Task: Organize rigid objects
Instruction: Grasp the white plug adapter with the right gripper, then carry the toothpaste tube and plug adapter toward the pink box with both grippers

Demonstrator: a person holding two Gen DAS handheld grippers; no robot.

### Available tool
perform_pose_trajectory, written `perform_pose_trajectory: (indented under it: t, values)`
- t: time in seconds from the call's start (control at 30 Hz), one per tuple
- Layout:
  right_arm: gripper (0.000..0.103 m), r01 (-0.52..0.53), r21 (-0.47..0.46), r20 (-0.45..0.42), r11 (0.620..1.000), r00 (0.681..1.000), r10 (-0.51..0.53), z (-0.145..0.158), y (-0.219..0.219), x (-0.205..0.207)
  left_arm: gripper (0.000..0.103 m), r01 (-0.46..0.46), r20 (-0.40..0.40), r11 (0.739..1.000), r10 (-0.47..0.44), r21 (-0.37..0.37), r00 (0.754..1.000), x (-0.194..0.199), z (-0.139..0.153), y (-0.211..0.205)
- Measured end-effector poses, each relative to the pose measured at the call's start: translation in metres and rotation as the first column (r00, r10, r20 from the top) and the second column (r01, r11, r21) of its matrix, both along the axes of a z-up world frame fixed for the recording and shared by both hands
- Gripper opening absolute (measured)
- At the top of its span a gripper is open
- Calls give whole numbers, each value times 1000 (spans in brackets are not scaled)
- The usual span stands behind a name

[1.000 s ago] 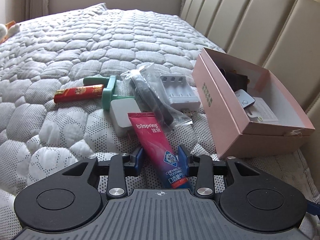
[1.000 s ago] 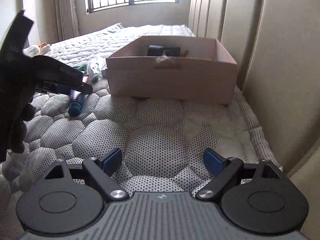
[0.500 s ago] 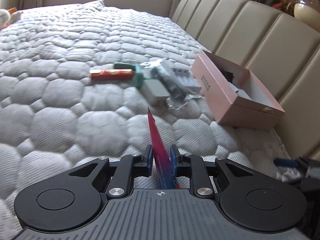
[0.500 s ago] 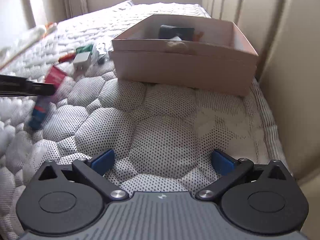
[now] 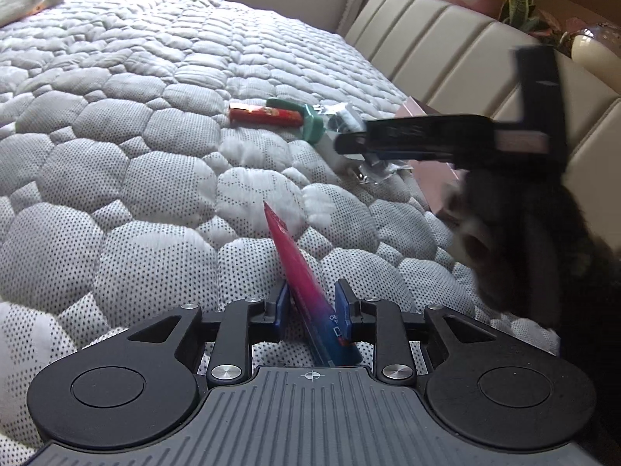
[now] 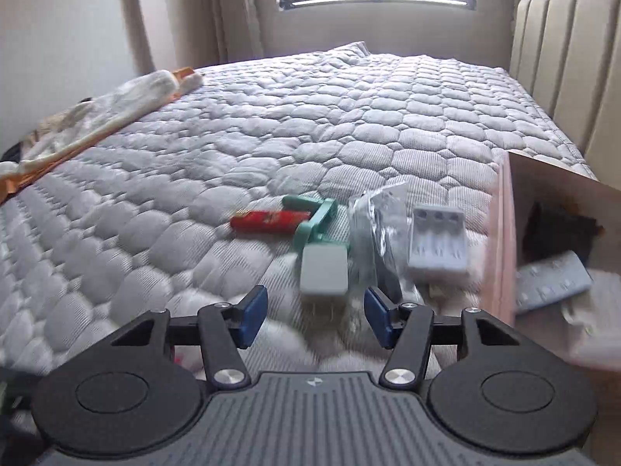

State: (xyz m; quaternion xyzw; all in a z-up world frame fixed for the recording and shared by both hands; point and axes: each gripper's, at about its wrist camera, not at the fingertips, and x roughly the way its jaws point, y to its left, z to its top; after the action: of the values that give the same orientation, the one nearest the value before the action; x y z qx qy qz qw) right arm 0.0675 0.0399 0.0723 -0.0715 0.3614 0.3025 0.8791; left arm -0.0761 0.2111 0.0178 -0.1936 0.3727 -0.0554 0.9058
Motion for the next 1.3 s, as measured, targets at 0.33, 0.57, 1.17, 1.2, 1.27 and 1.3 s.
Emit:
perform_pose_trajectory:
  t: [0.33, 0.57, 1.17, 1.2, 1.27, 1.3]
  values:
    - [32, 31, -123, -9, 992, 999, -32, -23, 34, 22, 29, -10, -4, 1000, 10, -7, 1000, 3, -5, -2]
    - [32, -34, -50, 12, 998, 999, 35, 9, -12, -43, 28, -29, -9, 1000, 29, -3, 1000, 3, -5, -3]
    - [32, 165, -124, 103, 978, 983, -153, 8, -176, -171, 17, 260, -6, 961, -261, 95, 965, -11, 23, -114]
    - [32, 174, -115, 101, 978, 981, -163, 8, -182, -174, 17, 271, -4, 958, -272, 97, 962, -11, 27, -119]
    - [32, 185, -98, 95, 978, 980, -176, 7, -191, -177, 16, 289, 1, 950, -291, 120, 957, -14, 34, -127]
    - [32, 190, -92, 93, 978, 979, -181, 7, -195, -179, 12, 296, 6, 947, -299, 127, 954, -15, 36, -130]
